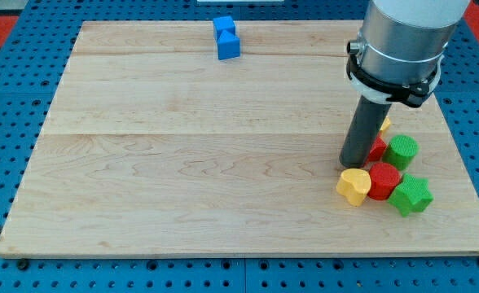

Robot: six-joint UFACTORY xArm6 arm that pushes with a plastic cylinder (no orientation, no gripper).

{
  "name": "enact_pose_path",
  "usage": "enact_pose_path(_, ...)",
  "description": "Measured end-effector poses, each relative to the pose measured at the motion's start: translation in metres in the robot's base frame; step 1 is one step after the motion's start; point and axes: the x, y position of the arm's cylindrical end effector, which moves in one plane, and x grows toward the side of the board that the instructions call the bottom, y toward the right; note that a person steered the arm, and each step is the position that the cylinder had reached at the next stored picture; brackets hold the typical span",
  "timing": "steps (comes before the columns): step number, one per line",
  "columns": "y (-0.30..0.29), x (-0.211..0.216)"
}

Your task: Move your arm right to the green star

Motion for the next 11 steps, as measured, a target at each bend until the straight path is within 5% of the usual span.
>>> enact_pose_path(3, -0.017, 0.055)
enact_pose_path(4, -0.059, 0.038)
enact_pose_path(6, -0.101, 0.124)
enact_pose_path(7, -0.071, 0.124)
enact_pose_path(8, 0.030, 0.122)
enact_pose_path(11, 0.122, 0.084)
